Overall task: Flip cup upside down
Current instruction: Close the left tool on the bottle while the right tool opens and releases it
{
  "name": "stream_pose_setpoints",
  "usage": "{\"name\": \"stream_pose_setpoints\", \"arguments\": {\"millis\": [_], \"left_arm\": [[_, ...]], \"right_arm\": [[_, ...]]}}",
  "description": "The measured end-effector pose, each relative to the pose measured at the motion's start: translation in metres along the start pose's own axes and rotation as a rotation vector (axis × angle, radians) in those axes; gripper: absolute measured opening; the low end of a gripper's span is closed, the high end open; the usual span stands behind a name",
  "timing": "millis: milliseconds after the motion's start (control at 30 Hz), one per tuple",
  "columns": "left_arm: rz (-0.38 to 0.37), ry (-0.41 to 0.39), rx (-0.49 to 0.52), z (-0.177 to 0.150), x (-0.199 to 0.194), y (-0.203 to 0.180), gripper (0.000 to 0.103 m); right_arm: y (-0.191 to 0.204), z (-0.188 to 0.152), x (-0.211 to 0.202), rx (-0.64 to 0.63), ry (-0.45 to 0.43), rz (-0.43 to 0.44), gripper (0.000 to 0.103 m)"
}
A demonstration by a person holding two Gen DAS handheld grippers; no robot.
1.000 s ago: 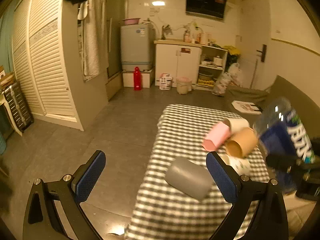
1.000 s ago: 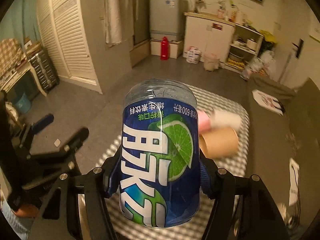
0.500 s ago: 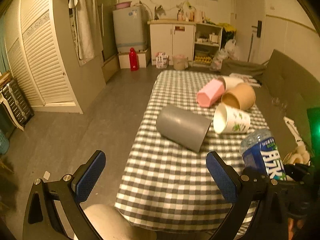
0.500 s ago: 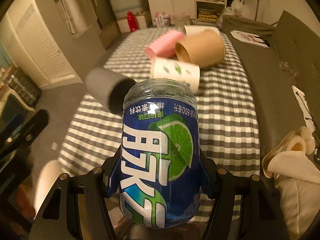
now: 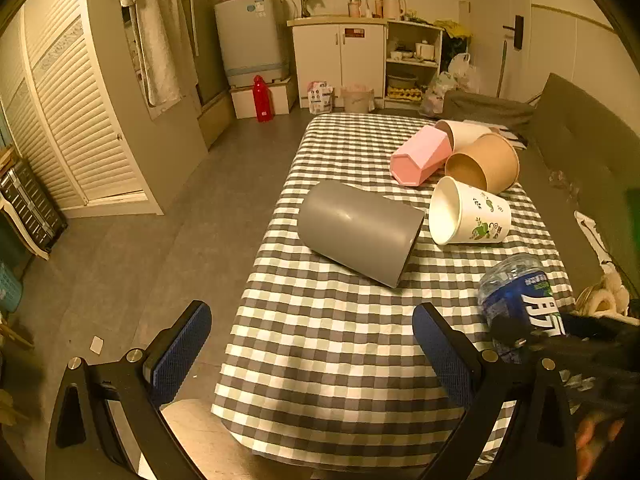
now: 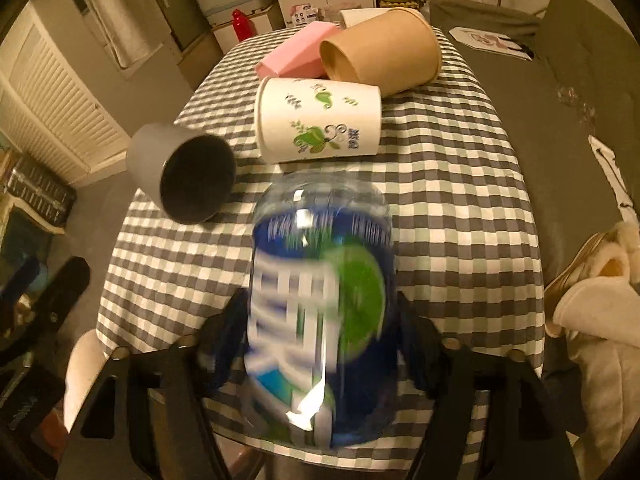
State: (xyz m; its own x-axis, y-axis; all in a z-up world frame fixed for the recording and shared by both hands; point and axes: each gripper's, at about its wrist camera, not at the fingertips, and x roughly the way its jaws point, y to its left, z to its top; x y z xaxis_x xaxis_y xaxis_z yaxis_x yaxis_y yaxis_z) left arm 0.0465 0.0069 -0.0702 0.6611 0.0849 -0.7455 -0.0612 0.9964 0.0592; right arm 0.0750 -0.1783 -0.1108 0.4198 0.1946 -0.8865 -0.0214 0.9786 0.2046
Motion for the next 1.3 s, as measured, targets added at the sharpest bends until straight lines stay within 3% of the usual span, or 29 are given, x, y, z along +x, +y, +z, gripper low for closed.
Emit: {"name": "stream_pose_setpoints", "arguments": {"millis": [233,533,733,967,1167,1233,1300], "left_arm": [[-0.027,0.036,0.014,0.012,0.0,-0.02,0.103],[-0.071,0.089,0.059,0.027,-0.001,-0.078,0.103],[-0.117,0.136,0.066,0.029,0.009,-0.113,0.103],[-0.172,0.204,0.12,0.029,0.027,-0.148,0.103],[-0.238,0.3,0.11,0.019,0.049,-0.155,0.101],[-0.261,0.33,0.098,0.016,0.053,-0.155,0.095],[-0.276,0.345,0.103,0.015,0.054,-0.155,0.074]], "right_arm": [[-0.023,0.018,-0.045,0.022,-0.079,-0.006,0.089],[-0.081,0.034,-0.099,-0.006,-0.146,-0.21,0.09],[-0.109,0.034,-0.099,0.058,-0.136,-0.194,0.09],[-0.11,0.036,-0.099,0.055,-0.137,-0.207,0.09],[-0.11,0.038,-0.097,0.065,-0.13,-0.203,0.09],[-0.11,0.038,-0.095,0.067,-0.124,-0.203,0.09],[-0.11,0.038,-0.095,0.068,-0.125,-0.202,0.09]]}}
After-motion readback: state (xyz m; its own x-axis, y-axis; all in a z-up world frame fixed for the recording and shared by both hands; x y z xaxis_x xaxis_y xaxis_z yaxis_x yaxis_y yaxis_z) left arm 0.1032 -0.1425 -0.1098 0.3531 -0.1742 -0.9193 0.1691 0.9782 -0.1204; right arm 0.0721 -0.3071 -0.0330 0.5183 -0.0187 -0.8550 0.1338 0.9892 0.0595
